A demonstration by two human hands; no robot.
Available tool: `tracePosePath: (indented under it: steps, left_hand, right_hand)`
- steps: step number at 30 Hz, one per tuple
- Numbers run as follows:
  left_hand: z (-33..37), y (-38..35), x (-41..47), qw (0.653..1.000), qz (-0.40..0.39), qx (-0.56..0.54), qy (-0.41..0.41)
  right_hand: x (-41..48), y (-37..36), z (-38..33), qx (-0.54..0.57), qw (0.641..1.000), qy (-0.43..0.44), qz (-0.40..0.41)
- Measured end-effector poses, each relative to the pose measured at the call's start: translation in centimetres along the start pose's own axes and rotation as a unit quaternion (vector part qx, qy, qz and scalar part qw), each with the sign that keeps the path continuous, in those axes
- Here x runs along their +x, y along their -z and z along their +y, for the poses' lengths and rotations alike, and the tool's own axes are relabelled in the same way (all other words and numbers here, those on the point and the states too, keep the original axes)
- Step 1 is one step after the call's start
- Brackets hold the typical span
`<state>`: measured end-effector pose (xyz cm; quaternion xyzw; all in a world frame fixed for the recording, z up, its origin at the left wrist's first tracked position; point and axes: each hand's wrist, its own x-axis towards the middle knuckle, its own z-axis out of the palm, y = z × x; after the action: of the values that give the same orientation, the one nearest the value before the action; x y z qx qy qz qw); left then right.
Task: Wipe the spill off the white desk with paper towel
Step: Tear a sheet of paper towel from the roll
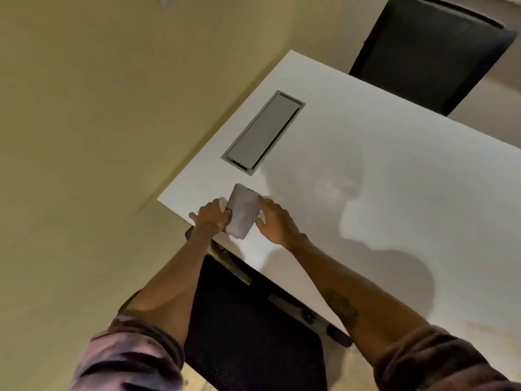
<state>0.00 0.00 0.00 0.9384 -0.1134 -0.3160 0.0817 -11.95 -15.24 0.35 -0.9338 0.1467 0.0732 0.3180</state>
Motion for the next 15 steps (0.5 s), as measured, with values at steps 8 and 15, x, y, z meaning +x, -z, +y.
tracePosePath:
  steps: [8, 15]
  left_hand:
    - [-0.5, -1.5, 1.1, 0.997, -0.045, -0.062, 0.018]
    - [-0.5, -1.7, 1.6, 0.993, -0.045, -0.098, 0.042]
  right_hand:
    - [1.0, -2.9, -0.7, 0.011, 0.993, -0.022, -0.114]
    - [1.1, -3.5, 0.1, 0.073, 0.988, -0.057, -0.125]
